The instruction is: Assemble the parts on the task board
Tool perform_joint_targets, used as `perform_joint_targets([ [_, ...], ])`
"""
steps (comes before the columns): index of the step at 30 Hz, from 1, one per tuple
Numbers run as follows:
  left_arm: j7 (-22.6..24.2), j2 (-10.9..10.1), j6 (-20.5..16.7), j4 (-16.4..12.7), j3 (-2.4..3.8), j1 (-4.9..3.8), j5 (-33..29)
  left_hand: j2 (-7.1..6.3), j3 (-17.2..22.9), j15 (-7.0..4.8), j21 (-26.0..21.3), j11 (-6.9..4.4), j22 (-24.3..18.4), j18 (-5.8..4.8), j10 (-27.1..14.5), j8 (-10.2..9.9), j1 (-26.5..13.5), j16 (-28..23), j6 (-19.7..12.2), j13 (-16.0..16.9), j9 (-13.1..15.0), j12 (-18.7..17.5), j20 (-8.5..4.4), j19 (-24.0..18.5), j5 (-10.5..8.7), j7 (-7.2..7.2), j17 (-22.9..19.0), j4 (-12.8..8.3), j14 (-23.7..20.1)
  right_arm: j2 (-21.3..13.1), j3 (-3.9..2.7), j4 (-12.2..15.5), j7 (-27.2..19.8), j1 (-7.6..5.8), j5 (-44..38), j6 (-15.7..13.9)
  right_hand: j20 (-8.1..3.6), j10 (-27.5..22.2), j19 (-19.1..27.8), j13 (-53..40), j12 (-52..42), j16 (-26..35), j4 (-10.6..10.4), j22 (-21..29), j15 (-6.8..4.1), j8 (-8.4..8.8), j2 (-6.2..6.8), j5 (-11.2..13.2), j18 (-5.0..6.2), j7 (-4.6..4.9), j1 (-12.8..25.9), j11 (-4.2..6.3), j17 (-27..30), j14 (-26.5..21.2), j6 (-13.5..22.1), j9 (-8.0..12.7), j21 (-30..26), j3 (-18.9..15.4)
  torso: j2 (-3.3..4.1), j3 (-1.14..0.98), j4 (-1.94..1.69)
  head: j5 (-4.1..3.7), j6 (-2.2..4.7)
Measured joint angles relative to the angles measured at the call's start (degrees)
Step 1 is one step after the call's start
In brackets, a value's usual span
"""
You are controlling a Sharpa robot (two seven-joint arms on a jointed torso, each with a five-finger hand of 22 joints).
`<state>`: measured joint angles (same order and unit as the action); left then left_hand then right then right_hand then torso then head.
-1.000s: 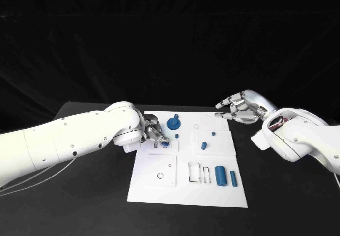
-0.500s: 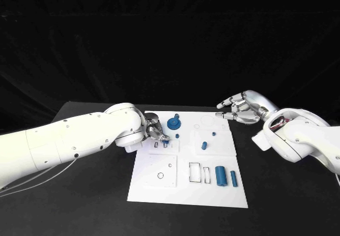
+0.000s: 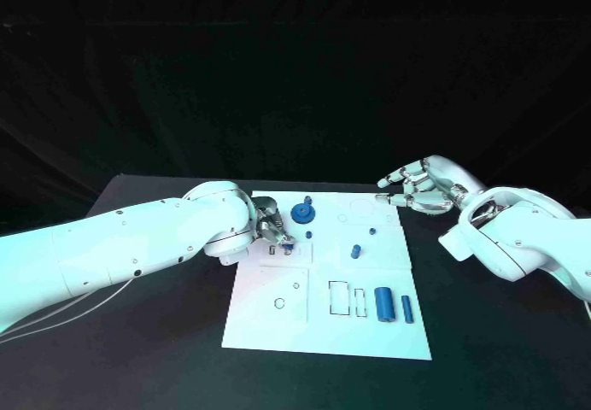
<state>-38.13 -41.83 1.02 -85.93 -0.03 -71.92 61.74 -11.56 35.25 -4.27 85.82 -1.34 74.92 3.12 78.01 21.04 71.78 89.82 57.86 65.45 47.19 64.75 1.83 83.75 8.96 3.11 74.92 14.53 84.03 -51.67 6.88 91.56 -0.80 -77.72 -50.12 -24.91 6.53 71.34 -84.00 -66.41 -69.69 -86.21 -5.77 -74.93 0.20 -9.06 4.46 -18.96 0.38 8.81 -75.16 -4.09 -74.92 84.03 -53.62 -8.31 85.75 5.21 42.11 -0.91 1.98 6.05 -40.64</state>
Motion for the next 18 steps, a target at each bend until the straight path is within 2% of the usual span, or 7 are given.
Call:
perform_joint_targets([
  [8, -0.6, 0.3, 0.1, 0.2, -0.03, 0.47, 0.7, -0.17, 0.2, 0.00, 0.0, 0.00, 0.0, 0.00, 0.0, 0.2, -0.2, 0.0, 0.1, 0.0, 0.2, 0.0, 0.00, 0.0, -0.03, 0.09, 0.0, -0.2, 0.0, 0.2, 0.00, 0.1, 0.0, 0.17, 0.1, 0.0, 0.00, 0.0, 0.0, 0.2, 0.0, 0.0, 0.0, 0.0, 0.00, 0.00, 0.01, -0.2, 0.00, 0.00, 0.0, 0.00, 0.0, 0.0, 0.0, 0.0, 0.0, 0.0, -0.04, -0.01, -0.01, -0.09, 0.12],
  [18, -1.0, 0.4, 0.5, 0.3, 0.02, 0.57, 2.0, -0.10, 0.2, 0.00, 0.0, 0.01, 0.0, 0.00, 0.0, 0.2, -0.1, 0.0, 0.0, 0.1, 0.2, 0.0, 0.00, 0.0, -0.05, 0.20, 0.0, -0.2, 0.0, 0.2, 0.00, 0.1, -0.1, 0.27, 0.1, 0.1, 0.00, 0.0, 0.0, 0.8, 0.3, 0.0, 0.0, 0.0, 0.00, 0.00, 0.01, -0.2, 0.00, 0.00, 0.0, 0.00, 0.0, 0.0, 0.0, 0.0, 0.0, 0.0, -0.09, -0.01, -0.01, -0.02, 0.05],
])
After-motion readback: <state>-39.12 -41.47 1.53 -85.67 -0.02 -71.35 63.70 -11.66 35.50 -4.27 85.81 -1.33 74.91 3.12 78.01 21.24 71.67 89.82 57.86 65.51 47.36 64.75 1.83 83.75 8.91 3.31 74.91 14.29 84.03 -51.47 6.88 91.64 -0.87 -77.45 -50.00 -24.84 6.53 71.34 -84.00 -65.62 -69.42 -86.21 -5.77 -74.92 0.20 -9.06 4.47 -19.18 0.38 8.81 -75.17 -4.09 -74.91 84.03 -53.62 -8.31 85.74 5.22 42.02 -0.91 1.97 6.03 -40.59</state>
